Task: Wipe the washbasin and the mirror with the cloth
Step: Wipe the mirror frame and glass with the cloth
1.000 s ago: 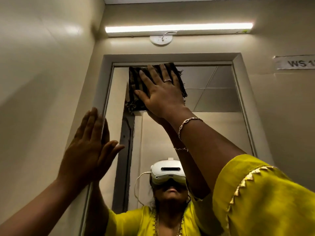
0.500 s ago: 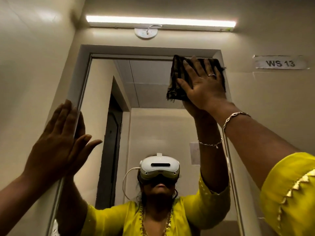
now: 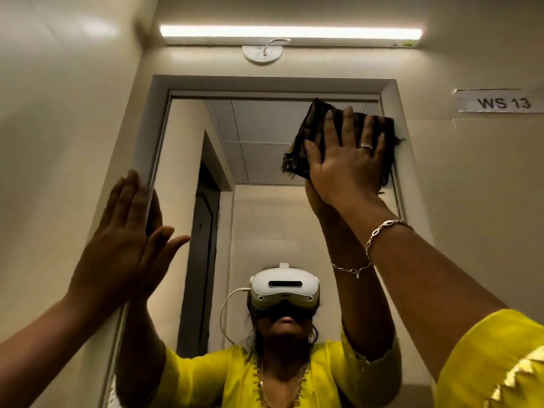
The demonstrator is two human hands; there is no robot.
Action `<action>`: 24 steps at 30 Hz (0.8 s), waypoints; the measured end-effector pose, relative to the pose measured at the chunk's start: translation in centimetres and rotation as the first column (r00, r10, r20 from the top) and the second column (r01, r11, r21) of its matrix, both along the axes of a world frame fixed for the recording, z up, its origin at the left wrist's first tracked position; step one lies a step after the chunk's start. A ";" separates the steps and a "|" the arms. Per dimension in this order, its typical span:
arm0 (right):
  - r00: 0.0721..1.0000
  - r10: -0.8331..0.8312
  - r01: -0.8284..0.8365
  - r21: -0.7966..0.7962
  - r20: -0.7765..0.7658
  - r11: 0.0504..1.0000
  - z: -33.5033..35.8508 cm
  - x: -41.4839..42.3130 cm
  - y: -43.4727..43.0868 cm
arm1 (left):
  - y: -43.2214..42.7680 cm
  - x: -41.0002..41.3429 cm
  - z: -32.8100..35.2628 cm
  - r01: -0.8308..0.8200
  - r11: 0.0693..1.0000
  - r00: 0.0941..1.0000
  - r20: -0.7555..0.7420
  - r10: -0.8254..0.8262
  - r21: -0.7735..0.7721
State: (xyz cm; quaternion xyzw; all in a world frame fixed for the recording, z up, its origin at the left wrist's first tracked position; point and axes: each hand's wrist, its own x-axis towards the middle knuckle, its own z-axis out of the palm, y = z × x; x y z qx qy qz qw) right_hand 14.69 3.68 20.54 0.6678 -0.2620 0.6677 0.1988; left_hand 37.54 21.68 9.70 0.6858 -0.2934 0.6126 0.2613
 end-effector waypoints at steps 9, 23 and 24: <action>0.998 0.054 -0.057 -0.076 -0.043 0.995 0.0 6.4 5.6 | 1.4 -3.5 -0.7 0.274 0.961 0.958 0.100 -0.270 -0.030; 0.987 0.102 -0.122 -0.176 -0.121 0.977 0.9 13.1 11.7 | 1.3 -2.8 -0.6 0.380 0.923 0.918 0.149 -0.368 -0.059; 0.986 0.098 -0.123 -0.183 -0.137 0.975 0.9 13.3 12.0 | 1.3 -2.9 -0.6 0.386 0.921 0.915 0.150 -0.374 -0.056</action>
